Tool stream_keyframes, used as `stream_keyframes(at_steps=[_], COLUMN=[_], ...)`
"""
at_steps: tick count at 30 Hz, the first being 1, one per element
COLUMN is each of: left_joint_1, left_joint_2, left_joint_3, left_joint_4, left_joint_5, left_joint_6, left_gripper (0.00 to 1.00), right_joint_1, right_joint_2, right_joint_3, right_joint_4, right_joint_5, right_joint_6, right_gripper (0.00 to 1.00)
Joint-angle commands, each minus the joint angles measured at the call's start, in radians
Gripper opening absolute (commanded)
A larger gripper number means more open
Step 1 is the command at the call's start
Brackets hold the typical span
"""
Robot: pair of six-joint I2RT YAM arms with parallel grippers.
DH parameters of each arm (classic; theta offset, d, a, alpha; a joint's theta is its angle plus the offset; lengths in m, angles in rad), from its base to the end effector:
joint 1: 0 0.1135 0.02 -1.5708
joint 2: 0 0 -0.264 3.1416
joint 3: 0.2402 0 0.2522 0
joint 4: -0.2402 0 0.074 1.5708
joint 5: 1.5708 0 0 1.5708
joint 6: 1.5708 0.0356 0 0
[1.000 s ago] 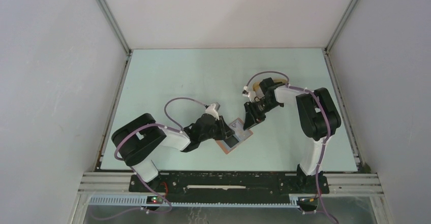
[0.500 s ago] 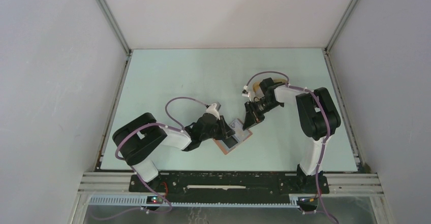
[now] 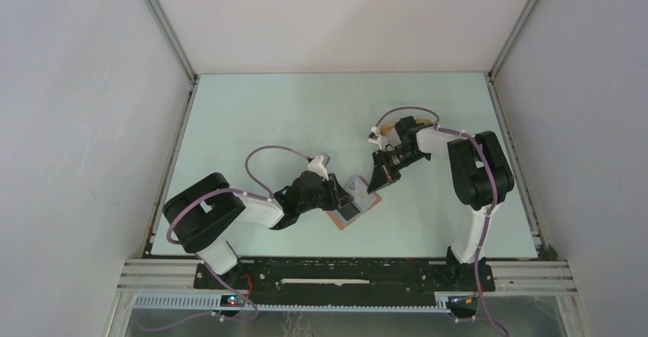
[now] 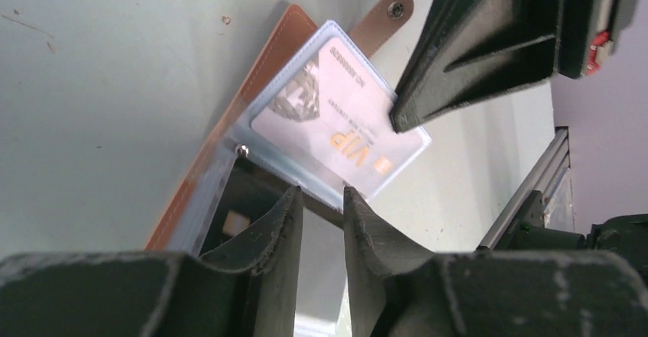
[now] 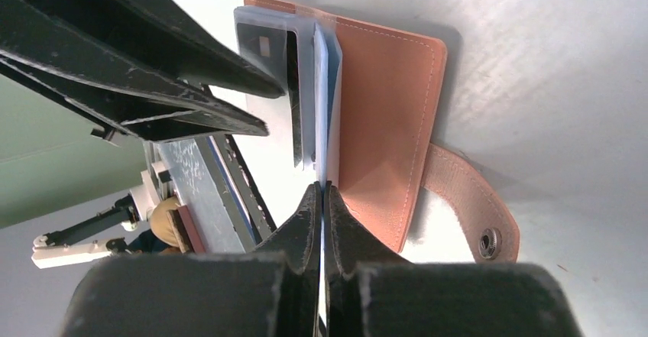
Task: Put the credit cards into the card holder
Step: Insert the credit card into the card holder, then turn over the card slot in the card holder.
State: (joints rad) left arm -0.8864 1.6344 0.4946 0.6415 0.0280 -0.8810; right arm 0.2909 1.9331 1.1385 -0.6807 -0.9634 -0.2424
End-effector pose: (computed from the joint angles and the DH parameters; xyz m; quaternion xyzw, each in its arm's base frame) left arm 0.1825 -0.2252 0.1271 0.0095 0.8595 -0.4026 0.3147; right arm 0.3144 0.1247 0.1337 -0.2546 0.8481 0.4636 0.0311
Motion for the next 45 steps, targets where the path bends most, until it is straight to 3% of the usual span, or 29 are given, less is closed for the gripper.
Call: stream_keyframes(at_steps=[1,14,29,38,45], left_joint_1=[-0.004,0.018,0.038,0.046,0.057], left_joint_2=[-0.090,-0.125,-0.032,-0.004,-0.006], left_joint_3=[-0.040,-0.015,-0.009,-0.035,-0.028], left_joint_4=[0.062,0.089,0.182,0.275,0.271], left_joint_5=[-0.024,0.008,0.036,0.016,0.005], left_joint_6=[0.042,0.057,0.005,-0.004,-0.013], left_gripper=[0.32,0.41,0.42,0.44,0.57], right_joint_1=[-0.039,-0.093,-0.081,-0.063,-0.042], right_joint_2=[-0.004,-0.076,-0.093,-0.076,-0.069], right_joint_3=[0.032,-0.013,-0.011,0.001,0.019], right_joint_4=[-0.004,0.046,0.016,-0.013,-0.047], right_joint_5=[-0.025,0.006,-0.088,-0.127,-0.196], right_joint_6=[0.006,0.027,-0.019,-0.054,-0.074], right_gripper=[0.00,0.00,0.34,0.34,0.32])
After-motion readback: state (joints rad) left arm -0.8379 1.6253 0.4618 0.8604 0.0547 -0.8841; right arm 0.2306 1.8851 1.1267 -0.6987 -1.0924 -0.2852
